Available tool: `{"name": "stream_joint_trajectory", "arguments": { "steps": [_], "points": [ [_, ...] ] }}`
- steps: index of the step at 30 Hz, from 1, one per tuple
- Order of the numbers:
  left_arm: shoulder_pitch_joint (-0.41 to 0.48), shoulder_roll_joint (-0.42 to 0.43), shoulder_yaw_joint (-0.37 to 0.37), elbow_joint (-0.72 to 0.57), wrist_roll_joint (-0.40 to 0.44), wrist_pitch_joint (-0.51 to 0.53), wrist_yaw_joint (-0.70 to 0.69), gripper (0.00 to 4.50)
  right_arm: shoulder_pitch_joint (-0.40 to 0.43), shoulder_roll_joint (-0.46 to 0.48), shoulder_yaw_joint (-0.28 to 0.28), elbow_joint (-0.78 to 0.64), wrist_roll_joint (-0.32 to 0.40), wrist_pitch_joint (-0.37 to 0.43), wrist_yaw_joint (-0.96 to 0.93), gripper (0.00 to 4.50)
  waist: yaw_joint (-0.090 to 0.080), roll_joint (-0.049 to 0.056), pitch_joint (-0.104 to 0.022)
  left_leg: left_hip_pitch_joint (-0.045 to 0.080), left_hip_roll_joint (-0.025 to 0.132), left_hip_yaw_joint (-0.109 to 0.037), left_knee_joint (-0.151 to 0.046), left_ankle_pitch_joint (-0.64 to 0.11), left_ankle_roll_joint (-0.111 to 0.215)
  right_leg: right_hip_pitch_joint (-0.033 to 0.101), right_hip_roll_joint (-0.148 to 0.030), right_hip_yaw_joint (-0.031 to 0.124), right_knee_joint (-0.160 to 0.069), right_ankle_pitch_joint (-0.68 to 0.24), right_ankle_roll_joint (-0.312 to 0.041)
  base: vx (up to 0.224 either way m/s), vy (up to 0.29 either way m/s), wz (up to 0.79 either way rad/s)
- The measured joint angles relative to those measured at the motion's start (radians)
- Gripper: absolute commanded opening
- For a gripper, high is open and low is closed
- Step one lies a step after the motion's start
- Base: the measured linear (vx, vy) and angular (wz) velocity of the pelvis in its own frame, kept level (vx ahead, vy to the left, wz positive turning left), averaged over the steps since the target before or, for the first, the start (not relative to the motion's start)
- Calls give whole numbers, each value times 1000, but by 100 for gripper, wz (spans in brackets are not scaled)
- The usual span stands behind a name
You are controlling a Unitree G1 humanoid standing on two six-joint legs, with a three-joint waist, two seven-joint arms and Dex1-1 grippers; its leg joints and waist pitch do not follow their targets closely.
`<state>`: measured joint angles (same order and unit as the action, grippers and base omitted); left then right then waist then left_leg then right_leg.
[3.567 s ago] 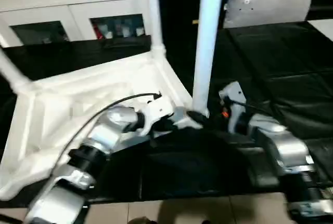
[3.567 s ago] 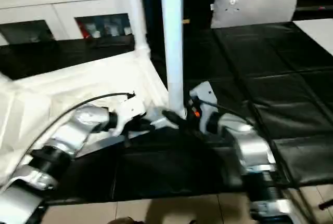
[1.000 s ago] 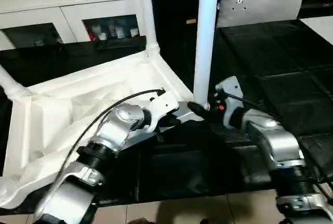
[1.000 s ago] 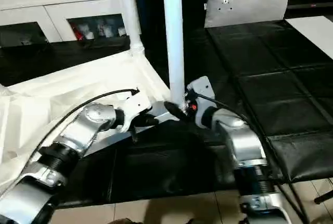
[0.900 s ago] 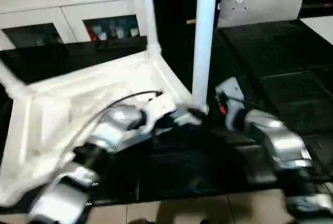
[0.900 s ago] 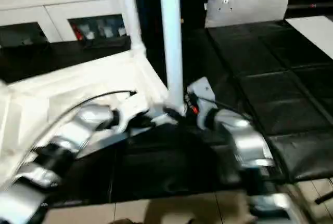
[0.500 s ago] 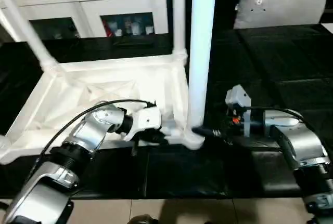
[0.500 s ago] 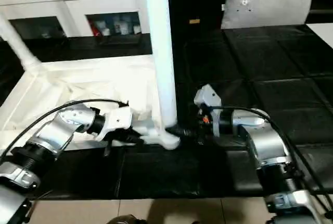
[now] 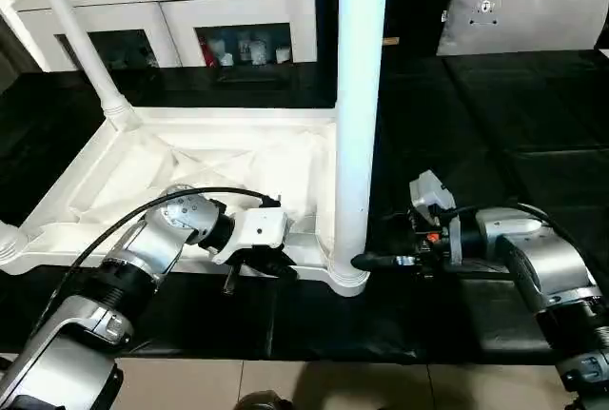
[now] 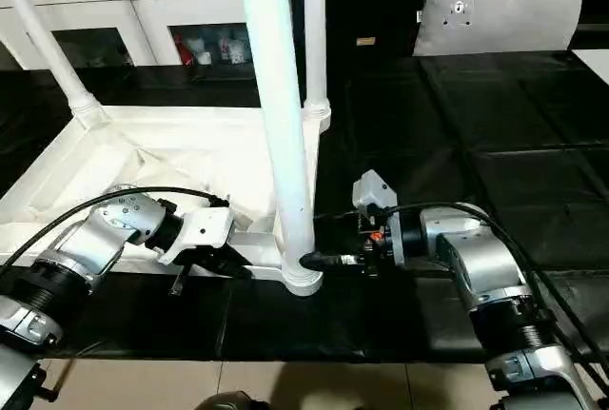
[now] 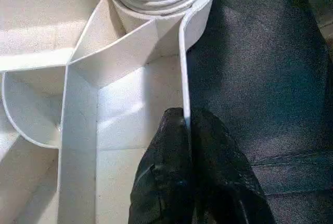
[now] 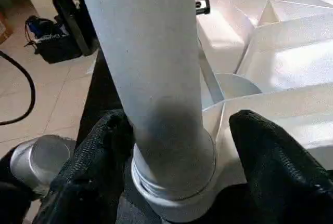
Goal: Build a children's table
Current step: Rotate leg to tighten
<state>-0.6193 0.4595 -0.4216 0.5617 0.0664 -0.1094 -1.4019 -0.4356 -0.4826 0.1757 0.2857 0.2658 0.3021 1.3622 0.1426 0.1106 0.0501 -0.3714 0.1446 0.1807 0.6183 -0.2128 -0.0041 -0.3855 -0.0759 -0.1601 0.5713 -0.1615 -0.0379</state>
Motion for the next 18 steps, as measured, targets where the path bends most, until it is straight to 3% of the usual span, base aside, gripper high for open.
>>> {"name": "stream_joint_trajectory", "arguments": {
  "steps": [11, 18],
  "points": [
    [0, -3, 0, 0, 0, 0, 0, 0, 0, 16, 28, 0, 0, 3, 2, 203, 2, 0, 0, 0, 0, 0, 0, 0, 0, 0, 0, 0, 0, 0, 0, 0, 0, 0],
    [18, -16, 15, -22, -5, 55, 19, 0, 28, 38, 12, -32, 12, 45, -48, 194, 1, -2, -1, 1, 0, 0, 0, 0, 0, 0, 0, 0, 1, 0, 0, 0, 0, 0]
  ]
}}
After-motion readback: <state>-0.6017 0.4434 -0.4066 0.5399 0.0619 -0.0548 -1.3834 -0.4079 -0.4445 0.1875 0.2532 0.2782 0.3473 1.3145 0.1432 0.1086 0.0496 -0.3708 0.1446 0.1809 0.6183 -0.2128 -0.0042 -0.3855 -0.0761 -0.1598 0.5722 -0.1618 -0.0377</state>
